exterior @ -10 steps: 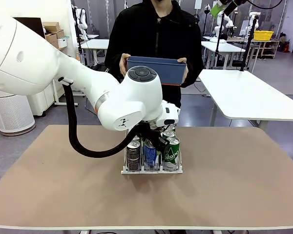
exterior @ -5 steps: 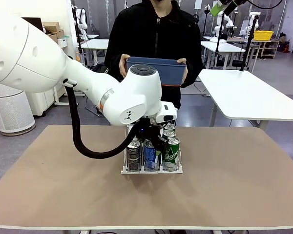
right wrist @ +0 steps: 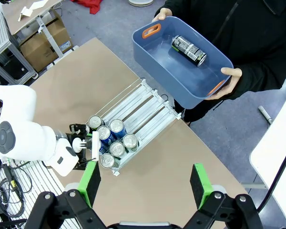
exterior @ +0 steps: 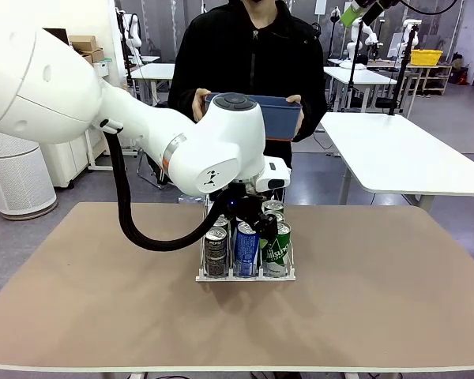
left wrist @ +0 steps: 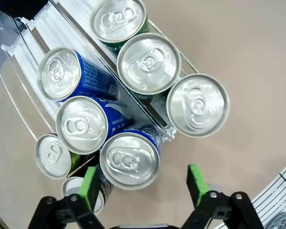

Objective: Fill the beverage cans into the dispenser.
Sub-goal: Place the picked Ionic drink in the line of the Automatic Can Dispenser with the same cans, then pick up the Pepsi coke handed by the human.

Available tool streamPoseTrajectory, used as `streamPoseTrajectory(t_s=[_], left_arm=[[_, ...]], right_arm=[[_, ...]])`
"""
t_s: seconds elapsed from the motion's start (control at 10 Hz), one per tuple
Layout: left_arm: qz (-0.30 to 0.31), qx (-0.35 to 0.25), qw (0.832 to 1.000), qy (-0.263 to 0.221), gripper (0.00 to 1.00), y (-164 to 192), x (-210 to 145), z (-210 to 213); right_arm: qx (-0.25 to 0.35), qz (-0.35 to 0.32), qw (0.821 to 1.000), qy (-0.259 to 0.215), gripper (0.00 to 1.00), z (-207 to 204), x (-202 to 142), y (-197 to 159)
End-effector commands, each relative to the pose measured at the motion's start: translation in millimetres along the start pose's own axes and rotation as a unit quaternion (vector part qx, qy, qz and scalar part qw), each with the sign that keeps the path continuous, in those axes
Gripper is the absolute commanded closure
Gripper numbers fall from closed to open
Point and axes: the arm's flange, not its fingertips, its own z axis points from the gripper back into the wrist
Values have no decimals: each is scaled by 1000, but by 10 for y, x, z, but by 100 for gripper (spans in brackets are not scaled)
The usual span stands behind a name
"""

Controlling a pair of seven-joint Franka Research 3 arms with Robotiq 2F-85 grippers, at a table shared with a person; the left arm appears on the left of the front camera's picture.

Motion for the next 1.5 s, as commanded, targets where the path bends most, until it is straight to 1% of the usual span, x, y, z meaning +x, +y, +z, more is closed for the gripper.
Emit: streamPoseTrajectory(t_s=[0.0,0.2,0.3,1.1,1.2,1.3,1.4], left_arm=[[-4,12,1000,-10,0,-103,-118,167],[-5,44,998,-33,0,-235,-175,240],[-8,7,1000,-14,0,-110,-31,203],[-8,7,1000,-14,0,-110,-31,203],[-6,14,1000,-15,0,-135,-55,192],[-19,1,999,-35,0,-8,-106,404],[-33,-10,999,-28,0,68,-204,596]], right_arm=[[1,-1,1000,2,0,-2,-18,5],[1,-1,1000,2,0,-2,-18,5],[1,-1,1000,2,0,-2,-18,5],[1,-1,1000,2,0,-2,-18,5],[1,-1,1000,2,0,-2,-18,5],[1,-1,1000,2,0,-2,-18,5],[1,-1,1000,2,0,-2,-18,5]])
